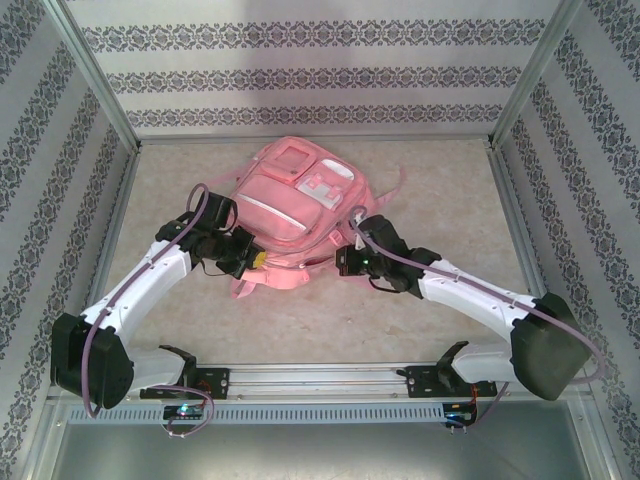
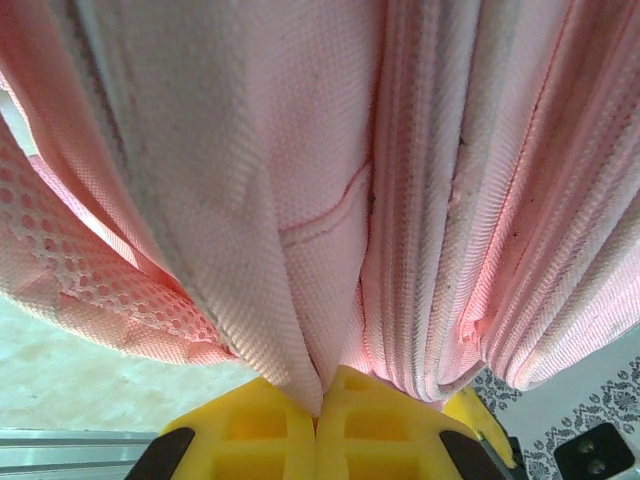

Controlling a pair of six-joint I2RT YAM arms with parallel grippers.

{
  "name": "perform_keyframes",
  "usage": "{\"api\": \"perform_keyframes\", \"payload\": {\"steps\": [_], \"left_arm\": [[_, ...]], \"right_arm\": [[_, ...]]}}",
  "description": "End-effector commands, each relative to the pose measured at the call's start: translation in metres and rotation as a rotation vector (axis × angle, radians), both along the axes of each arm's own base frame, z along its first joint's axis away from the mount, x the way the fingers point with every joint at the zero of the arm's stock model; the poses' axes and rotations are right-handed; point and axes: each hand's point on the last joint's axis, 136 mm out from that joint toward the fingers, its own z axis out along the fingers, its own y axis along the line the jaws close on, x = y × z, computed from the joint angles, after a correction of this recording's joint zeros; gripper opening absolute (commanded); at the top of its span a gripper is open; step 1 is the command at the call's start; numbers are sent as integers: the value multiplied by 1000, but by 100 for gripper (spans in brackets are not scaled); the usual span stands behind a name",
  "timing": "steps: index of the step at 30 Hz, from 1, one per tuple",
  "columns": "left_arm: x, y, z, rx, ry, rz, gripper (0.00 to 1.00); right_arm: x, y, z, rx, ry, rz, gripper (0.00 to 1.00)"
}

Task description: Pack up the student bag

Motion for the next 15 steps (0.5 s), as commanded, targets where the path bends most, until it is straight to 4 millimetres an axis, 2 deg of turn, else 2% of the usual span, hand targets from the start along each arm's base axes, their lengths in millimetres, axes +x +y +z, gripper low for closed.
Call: {"api": "perform_keyframes", "payload": {"steps": [1, 3, 4, 5, 10, 15], "left_arm": [[3, 2, 11, 2, -33, -6, 0], [2, 1, 10, -1, -29, -5, 0], [2, 1, 9, -3, -26, -4, 0], [2, 1, 9, -4, -26, -3, 0], [0, 1, 9, -5, -23, -8, 0], [-2, 1, 6, -5, -19, -9, 0]], "right_arm": [[-12, 19, -3, 22, 26, 91, 4], [-18, 33, -4, 41, 26, 127, 25], [-20, 39, -3, 56, 28, 135, 33], [-20, 43, -5, 72, 34, 131, 37], [-20, 62, -15, 136, 90, 130, 42], [-19, 77, -11, 186, 100, 144, 41]]}}
